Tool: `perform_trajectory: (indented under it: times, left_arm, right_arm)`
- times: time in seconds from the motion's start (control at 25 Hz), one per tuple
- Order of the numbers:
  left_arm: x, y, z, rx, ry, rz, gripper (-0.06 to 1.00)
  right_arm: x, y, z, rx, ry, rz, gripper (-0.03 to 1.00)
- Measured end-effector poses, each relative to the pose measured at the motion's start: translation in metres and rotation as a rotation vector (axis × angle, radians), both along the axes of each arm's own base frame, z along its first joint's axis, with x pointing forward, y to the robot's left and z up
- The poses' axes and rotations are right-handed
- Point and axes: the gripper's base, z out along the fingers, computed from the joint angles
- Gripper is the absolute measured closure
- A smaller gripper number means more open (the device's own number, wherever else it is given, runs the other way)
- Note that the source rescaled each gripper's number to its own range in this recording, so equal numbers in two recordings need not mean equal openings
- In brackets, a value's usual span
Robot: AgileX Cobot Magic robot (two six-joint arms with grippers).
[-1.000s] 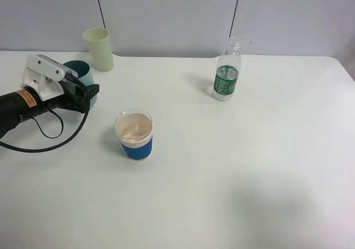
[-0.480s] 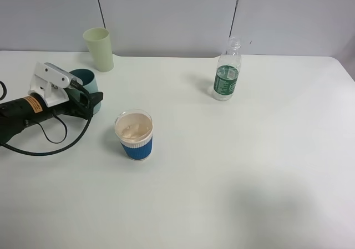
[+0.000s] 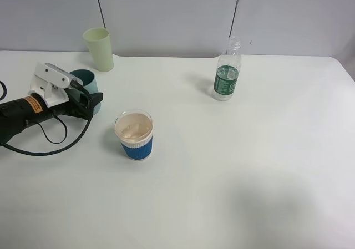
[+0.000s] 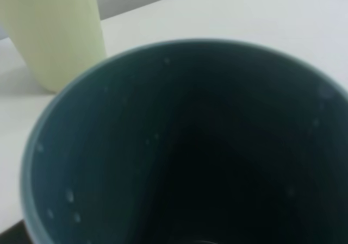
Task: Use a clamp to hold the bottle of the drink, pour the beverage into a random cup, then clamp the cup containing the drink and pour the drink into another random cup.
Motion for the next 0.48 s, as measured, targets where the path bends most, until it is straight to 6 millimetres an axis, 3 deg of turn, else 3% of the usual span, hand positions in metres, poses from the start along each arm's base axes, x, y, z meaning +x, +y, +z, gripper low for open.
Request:
perform_trajectory:
  times: [0.2,0.24,0.36,0.48]
  left_arm:
    - [-0.0002,-0.0003,0.0000,0.001,0.000,-0.004,0.90]
    - [-0.0002,-0.0003,-0.0001,0.001,0.001,-0.004,0.82]
    - [-0.0002,-0.0003,-0.0001,0.001,0.001,-0.005,0.18]
    - [-0.0003,-0.0005,-0.0002,0.002,0.001,-0.007,-0.01]
  right_arm:
    - [0.0000,0.0000,0.0000,0.000,0.000,0.000,0.15]
    - [0.0000,0.0000,0.0000,0.000,0.000,0.000,0.15]
    - [0.0000,0.0000,0.0000,0.000,0.000,0.000,0.15]
    - [0.0000,0.0000,0.0000,0.000,0.000,0.000,0.15]
